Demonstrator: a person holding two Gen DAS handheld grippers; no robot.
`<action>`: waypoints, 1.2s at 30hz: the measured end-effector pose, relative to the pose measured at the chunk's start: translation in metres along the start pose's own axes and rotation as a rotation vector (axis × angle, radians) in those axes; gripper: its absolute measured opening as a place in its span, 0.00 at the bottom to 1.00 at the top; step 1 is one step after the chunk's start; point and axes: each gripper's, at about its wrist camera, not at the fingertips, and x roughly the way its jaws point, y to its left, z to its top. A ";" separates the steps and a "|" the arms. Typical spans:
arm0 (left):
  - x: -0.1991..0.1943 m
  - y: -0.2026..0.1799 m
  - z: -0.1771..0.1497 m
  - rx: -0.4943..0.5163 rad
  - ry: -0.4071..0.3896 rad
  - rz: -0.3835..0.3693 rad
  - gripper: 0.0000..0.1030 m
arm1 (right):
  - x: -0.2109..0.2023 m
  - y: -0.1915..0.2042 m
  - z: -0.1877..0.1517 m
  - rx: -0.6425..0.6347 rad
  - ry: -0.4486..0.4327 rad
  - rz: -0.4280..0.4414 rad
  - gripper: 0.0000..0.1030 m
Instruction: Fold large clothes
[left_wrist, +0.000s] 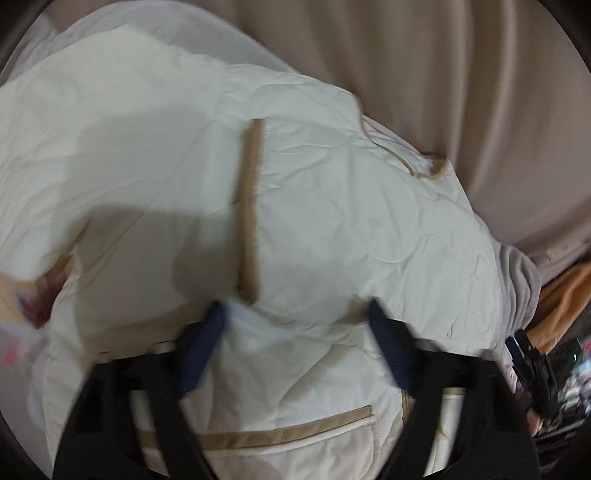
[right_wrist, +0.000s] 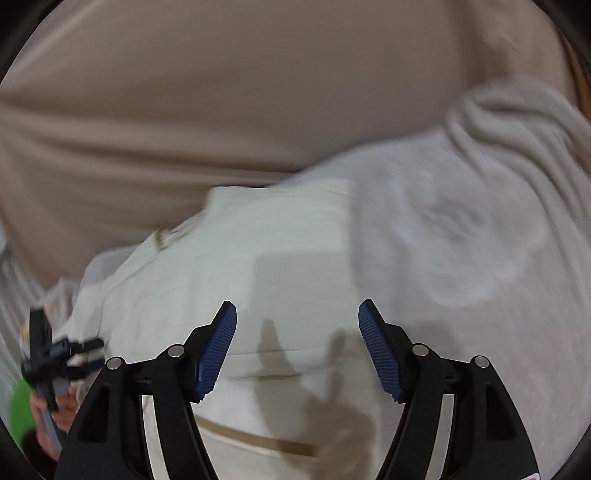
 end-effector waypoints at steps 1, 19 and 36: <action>0.002 -0.005 0.001 0.024 0.013 -0.015 0.25 | 0.005 -0.007 0.001 0.021 0.012 0.004 0.66; 0.020 0.002 0.004 0.124 -0.085 0.129 0.09 | 0.003 0.050 0.014 -0.153 -0.047 -0.056 0.07; -0.074 0.075 -0.022 0.033 -0.185 0.062 0.36 | 0.018 0.021 0.021 -0.138 -0.015 -0.170 0.12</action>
